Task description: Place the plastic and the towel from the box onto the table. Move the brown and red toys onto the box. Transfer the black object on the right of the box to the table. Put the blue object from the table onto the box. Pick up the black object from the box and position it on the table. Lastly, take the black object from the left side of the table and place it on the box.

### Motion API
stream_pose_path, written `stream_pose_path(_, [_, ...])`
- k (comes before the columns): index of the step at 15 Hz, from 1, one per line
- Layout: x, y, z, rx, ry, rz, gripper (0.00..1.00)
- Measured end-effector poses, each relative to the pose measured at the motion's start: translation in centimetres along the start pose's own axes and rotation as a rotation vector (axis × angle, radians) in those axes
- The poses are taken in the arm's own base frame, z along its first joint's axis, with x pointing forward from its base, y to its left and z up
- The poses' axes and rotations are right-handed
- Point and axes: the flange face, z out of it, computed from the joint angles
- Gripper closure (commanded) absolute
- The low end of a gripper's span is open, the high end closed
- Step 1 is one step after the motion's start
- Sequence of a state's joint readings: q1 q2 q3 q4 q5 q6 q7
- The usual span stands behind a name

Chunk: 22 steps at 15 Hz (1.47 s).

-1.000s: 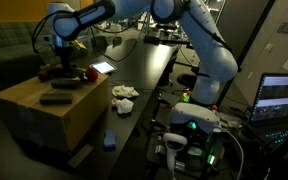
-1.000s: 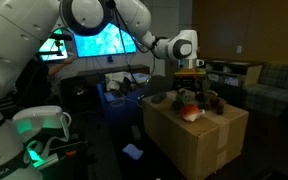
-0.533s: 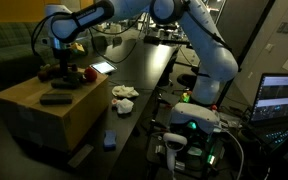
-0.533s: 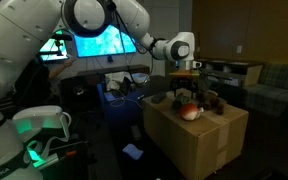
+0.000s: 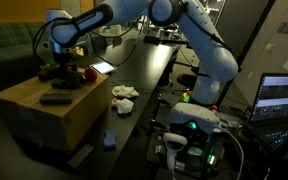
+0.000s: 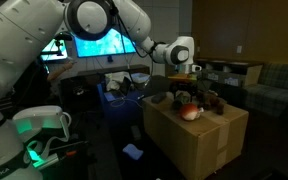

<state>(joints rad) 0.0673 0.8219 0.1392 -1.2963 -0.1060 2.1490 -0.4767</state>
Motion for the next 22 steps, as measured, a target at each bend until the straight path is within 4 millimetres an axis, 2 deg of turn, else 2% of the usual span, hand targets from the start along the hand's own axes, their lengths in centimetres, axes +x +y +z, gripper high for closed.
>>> stream_pose_path(7, [-0.1,0.6,2.1,-0.009,0.025,0.017,0.00])
stream_pose_path(9, [0.0,0.7,2.5,-0.013,0.035,0.018,0.26])
stream_pose_path(10, [0.0,0.7,2.6,-0.014,0.036,0.018,0.34])
stream_pose_path(13, [0.1,0.8,2.4,-0.019,0.046,0.017,0.58])
stream_pose_path(15, [0.1,0.8,2.1,-0.021,0.049,0.016,0.67])
stream_pose_path(22, [0.4,0.3,1.4,-0.016,0.051,-0.025,0.67])
